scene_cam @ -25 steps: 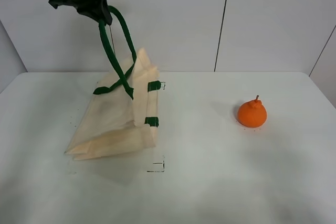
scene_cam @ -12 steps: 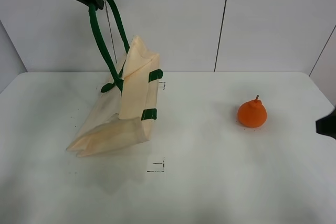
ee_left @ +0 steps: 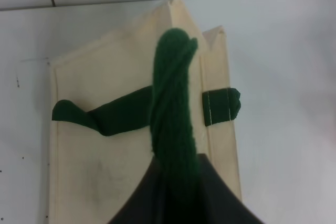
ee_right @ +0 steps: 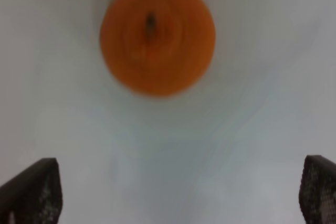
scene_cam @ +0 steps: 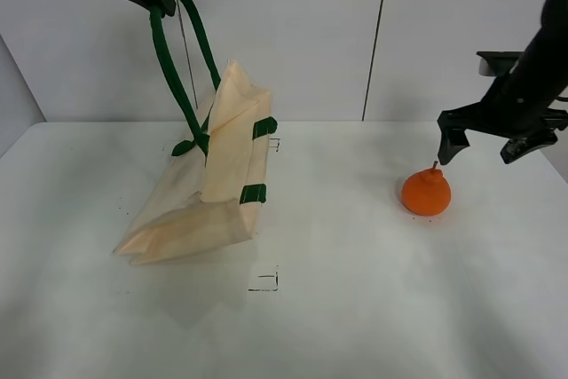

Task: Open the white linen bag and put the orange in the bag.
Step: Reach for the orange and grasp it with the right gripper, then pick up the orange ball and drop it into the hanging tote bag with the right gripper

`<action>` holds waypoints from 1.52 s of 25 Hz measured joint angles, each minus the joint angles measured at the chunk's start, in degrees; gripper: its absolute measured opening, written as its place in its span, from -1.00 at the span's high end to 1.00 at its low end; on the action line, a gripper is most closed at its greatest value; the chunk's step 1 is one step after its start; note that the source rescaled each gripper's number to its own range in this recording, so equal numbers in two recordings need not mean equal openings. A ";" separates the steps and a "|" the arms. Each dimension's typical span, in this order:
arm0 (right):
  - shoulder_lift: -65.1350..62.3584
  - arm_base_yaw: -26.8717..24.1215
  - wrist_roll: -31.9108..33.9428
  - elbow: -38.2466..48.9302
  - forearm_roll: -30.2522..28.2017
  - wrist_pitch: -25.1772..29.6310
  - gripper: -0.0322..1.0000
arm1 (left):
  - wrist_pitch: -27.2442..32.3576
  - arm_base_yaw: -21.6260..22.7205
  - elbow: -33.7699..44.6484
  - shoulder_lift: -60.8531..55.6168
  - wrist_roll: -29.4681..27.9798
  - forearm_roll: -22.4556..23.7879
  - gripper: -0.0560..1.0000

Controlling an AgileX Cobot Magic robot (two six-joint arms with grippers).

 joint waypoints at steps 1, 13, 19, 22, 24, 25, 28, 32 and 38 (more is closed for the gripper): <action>4.03 0.38 -0.03 -3.56 -0.05 1.15 -1.00 | 0.00 0.00 0.00 0.00 0.00 0.00 0.89; 22.29 4.05 0.58 -17.40 -0.61 5.03 -1.00 | 0.00 0.00 0.00 0.00 0.05 0.00 0.89; 24.93 4.05 1.74 -17.40 -2.66 4.07 -1.00 | 0.00 0.00 0.00 0.00 0.05 0.00 0.89; 26.50 4.05 1.80 -17.52 -2.72 2.34 -1.00 | 0.00 0.00 0.00 0.00 0.06 0.00 0.89; 27.41 4.05 1.85 -17.59 -2.75 1.90 -1.00 | 0.00 0.00 0.00 0.00 0.06 0.00 0.89; 27.79 4.05 1.98 -17.59 -2.83 1.90 -1.00 | 0.00 0.00 0.00 0.00 0.06 0.00 0.89; 27.99 4.05 2.27 -17.59 -3.34 1.85 -0.69 | 0.00 0.00 0.00 0.00 0.06 0.00 0.89; 27.99 4.05 3.17 -17.88 -3.34 1.80 0.60 | 0.00 0.00 0.00 0.00 0.70 0.00 0.89; 28.25 4.05 2.69 -25.97 0.76 7.13 0.92 | 0.00 0.00 0.00 -0.65 0.75 0.00 0.89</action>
